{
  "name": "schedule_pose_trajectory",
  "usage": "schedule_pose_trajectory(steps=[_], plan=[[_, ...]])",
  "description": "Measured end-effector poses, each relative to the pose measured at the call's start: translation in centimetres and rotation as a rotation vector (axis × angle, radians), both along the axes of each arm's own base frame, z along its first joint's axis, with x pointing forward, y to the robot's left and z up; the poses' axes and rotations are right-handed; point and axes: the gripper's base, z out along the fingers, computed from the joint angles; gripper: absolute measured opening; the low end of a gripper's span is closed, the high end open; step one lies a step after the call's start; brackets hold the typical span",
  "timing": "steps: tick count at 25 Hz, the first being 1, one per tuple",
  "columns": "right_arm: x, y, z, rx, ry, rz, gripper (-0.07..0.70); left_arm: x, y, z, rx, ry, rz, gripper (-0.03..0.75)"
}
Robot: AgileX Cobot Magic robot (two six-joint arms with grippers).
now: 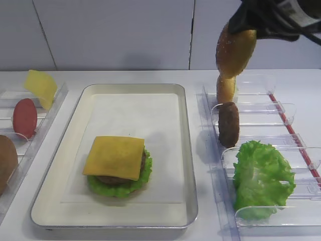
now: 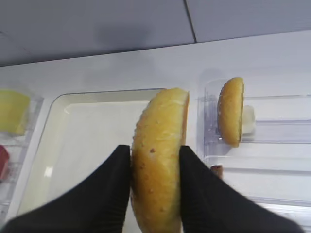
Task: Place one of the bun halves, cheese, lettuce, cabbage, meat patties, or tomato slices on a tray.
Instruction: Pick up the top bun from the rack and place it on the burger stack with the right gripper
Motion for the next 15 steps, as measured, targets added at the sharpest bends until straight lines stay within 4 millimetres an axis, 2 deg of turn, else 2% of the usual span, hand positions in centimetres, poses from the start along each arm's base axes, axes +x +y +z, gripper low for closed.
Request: schedule_pose_trajectory(steps=[6, 10, 15], plan=[[-4.1, -1.5, -1.7, 0.135, -0.006, -0.008, 0.271, 0.0, 0.0, 0.0, 0.000, 0.000, 0.000, 0.465], [-4.8, -1.2, -2.1, 0.212, 0.062, -0.005, 0.271, 0.0, 0.0, 0.0, 0.000, 0.000, 0.000, 0.465], [-4.3, 1.0, -3.2, 0.315, 0.151, 0.131, 0.271, 0.0, 0.0, 0.0, 0.000, 0.000, 0.000, 0.465]])
